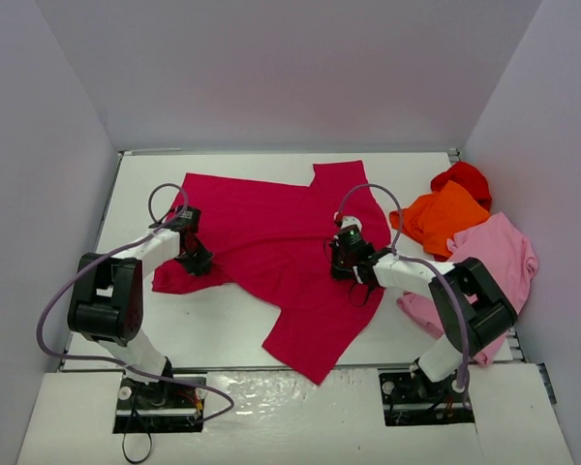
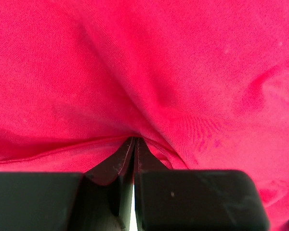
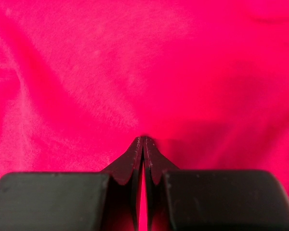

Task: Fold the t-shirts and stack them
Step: Flatten out the tshirt

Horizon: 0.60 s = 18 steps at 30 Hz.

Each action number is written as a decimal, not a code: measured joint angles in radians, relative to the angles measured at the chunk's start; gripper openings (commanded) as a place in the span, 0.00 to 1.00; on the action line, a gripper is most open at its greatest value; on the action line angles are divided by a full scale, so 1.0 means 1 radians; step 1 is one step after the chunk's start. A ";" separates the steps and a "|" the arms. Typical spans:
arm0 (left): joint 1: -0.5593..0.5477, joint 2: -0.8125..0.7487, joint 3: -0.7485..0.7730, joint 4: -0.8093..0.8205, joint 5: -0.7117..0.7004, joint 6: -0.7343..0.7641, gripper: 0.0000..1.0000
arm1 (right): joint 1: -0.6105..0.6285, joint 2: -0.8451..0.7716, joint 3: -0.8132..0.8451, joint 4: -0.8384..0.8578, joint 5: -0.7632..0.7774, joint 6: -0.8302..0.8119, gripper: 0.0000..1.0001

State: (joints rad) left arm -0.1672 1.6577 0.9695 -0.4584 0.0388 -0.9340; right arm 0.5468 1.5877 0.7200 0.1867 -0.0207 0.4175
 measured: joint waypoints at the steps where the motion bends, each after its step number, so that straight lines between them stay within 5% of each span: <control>1: 0.004 0.000 0.000 0.000 0.004 0.000 0.00 | -0.008 -0.001 0.000 -0.004 0.004 -0.001 0.00; 18: 0.111 -0.072 -0.051 -0.102 -0.101 0.040 0.00 | -0.136 -0.005 0.007 -0.035 0.012 0.000 0.00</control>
State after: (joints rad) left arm -0.0558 1.5853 0.9184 -0.5606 -0.0621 -0.8941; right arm 0.4107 1.5826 0.7267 0.1517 -0.0084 0.4170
